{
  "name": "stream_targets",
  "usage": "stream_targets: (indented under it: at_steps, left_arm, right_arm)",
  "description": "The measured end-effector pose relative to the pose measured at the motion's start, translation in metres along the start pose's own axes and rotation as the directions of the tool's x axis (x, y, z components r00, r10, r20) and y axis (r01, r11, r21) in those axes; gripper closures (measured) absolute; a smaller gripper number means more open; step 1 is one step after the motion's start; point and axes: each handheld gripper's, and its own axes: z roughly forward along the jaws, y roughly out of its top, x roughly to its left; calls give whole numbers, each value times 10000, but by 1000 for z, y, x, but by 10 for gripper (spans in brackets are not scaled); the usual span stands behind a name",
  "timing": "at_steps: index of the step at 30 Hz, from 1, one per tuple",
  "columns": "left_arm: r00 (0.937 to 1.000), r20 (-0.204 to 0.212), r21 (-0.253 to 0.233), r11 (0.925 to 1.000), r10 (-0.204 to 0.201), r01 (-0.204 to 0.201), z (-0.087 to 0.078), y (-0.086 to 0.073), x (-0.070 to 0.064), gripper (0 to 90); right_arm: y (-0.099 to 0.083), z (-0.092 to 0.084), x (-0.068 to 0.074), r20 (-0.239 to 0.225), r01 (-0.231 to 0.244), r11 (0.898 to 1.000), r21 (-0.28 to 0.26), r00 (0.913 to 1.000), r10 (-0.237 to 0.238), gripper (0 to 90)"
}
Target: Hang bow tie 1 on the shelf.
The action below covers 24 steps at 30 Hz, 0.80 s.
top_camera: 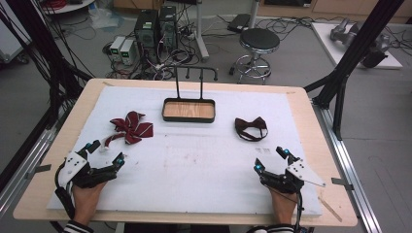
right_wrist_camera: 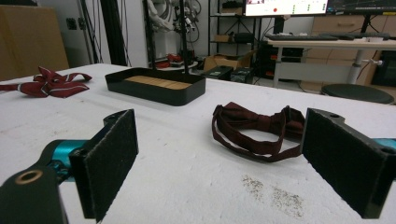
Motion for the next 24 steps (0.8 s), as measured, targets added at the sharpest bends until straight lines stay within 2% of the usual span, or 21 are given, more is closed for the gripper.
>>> stream_targets:
  at_steps: [6, 11, 16, 24]
  left_arm:
    - [9999, -79, 85, 9999, -96, 97, 1, 0, 0, 42]
    - [9997, -162, 334, 9993, -158, 164, 3, 2, 1, 42]
    - [9995, -269, 634, 9979, 152, -135, 6, 7, 1, 42]
    - [9984, -286, 920, 9947, 497, -468, 11, 27, 2, 43]
  right_arm:
    - [0, -1, 0, -38, -57, 10000, -39, 10000, 57, 104]
    - [0, -1, 0, -24, -6, 10000, -68, 10000, 6, 104]
    - [0, -1, 0, -5, 10, 10000, -81, 10000, -10, 104]
    - [0, -1, 0, -2, -37, 10000, -57, 10000, 37, 105]
